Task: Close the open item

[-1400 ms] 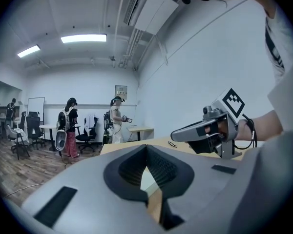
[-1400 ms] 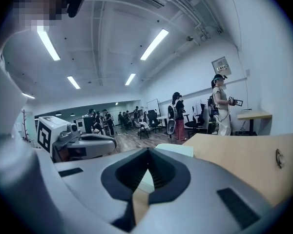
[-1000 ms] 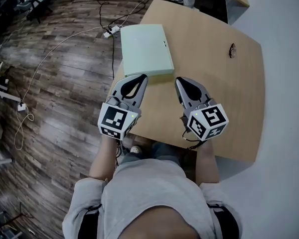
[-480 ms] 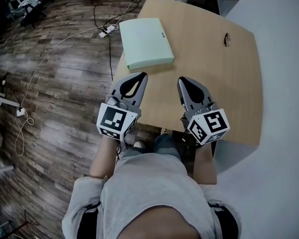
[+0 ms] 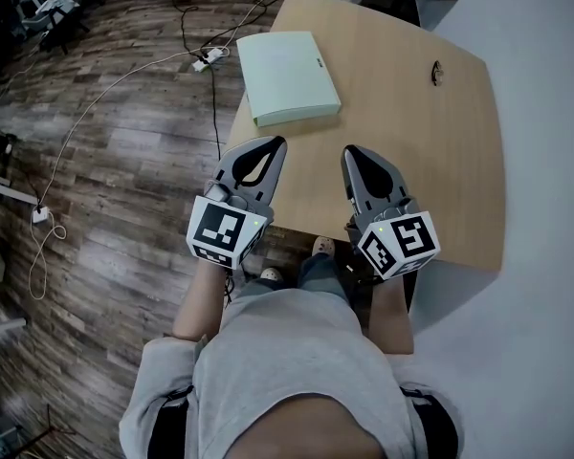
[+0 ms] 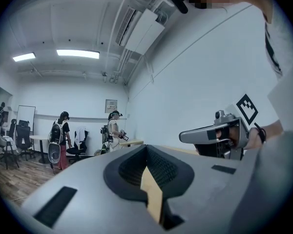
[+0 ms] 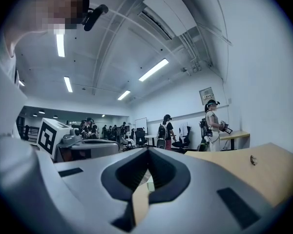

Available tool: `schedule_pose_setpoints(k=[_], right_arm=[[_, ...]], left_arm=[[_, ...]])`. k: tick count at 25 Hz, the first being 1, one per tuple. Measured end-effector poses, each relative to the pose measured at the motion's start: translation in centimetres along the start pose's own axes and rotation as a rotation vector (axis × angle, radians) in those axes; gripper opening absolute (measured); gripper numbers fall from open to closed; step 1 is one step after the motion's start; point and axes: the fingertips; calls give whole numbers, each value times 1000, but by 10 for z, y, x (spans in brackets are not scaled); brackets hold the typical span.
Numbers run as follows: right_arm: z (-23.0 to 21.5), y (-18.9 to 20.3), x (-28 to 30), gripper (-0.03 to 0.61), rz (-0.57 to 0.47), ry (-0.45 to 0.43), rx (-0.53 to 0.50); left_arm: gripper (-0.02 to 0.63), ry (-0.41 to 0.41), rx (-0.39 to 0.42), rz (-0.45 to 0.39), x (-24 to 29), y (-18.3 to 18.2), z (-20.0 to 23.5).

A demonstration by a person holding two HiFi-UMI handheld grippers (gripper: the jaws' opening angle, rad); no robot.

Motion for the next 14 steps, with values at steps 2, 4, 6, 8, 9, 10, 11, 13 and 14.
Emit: schedule_pose_setpoints(k=[2,4,6,8,9,10,11,13,14], right_arm=[[4,-1,-3,9,-2,4,-6],[7,-2,-7,9,-6,8,-10],[8,-4,-9,8,-9,17,-14],[8,-7,-10,9,-12,27,-19],[9,-8,-10,9,-12,29,-21],[9,-9,-10,9,-12,31,-24],[10,-9,-11,9,-12,32,-26],[11,-9,-14,9,-12,34,-29],[12,-9,-15,9,-12,35,-31]], left_arm=[[17,-5,0,-6,-6,-2,0],[17,-9,-4,-14,-10,-3,0],[17,-12,-7,-21,-13,-6,1],[17,-14,-5,-27,-14,-8,2],[17,-15,-5,-29,-15,-9,3],[17,-16,-6,-30,-16,-9,3],[17,-17,-8,-31,-16,-9,3],[17,-18,-12,-35,-18,-10,2],[17,-18,-14,-37,-20,-10,1]])
Point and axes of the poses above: the fingertips, and each gripper's own axes: x forward along the fingers, z to its left, y out of its underside, and after that the axes turned 1 degree about -z, right-handed
